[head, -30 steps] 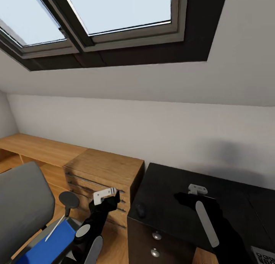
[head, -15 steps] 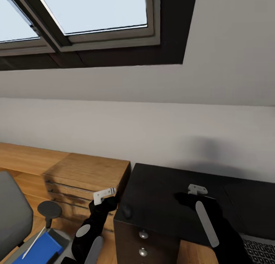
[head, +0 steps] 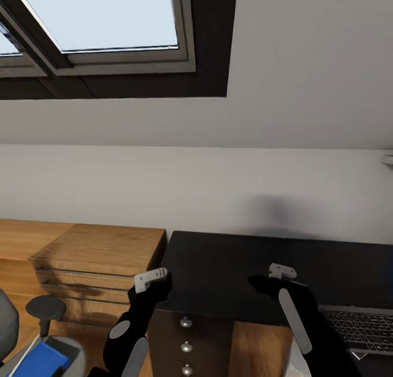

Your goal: In the bedroom, organize the workspace by keeping the computer under the desk, ensuring the monitor is on the desk, placing the keyboard on the desk next to the monitor, placing the mouse on the desk next to the keyboard, moving the folder from the swivel chair onto the desk next to the mouse, stacking the notebook on top of the folder with the pen on top of the notebook, and positioning the swivel chair next to the desk.

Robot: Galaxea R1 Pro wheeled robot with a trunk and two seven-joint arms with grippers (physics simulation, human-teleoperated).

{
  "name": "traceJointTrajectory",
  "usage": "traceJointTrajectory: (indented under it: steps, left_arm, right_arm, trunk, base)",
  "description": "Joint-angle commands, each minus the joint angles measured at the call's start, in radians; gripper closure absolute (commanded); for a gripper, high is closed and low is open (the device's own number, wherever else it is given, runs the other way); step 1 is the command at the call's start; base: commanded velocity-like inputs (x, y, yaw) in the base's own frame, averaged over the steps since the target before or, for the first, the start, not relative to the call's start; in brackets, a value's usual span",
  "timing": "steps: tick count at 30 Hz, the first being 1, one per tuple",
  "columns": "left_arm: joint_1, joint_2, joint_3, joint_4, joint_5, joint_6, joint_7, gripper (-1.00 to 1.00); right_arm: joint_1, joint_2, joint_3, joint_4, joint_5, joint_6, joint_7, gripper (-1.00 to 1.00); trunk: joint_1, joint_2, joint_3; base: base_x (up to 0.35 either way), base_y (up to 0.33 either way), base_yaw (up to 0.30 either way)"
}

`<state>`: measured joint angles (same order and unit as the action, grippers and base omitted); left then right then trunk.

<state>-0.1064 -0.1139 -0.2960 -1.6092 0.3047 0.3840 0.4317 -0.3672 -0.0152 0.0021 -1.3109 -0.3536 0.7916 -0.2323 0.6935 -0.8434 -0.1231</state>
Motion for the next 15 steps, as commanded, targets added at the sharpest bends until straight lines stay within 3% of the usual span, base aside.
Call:
traceJointTrajectory:
  steps: [1, 11, 15]
  left_arm:
    - [-0.001, 0.0, -0.001, -0.001, 0.009, 0.002, 0.009, -1.0]
    - [-0.001, 0.0, -0.002, -0.001, 0.008, 0.001, 0.009, -1.0]
    - [-0.001, 0.0, -0.002, -0.001, 0.008, 0.001, 0.009, -1.0]
  right_arm:
    - [-0.001, 0.0, 0.001, 0.001, -0.01, 0.001, -0.008, -1.0]
    - [-0.001, 0.0, 0.005, 0.006, -0.009, -0.003, -0.009, -1.0]
    - [-0.001, 0.0, 0.007, 0.007, -0.008, -0.003, -0.009, -1.0]
  trunk:
    - [0.0, -0.001, -0.001]
    - [0.0, -0.001, 0.005]
    - [0.0, -0.001, 0.008]
  base:
    - [-0.15, 0.144, -0.271]
    - [-0.214, 0.221, -0.271]
    - [-0.062, 0.058, -0.27]
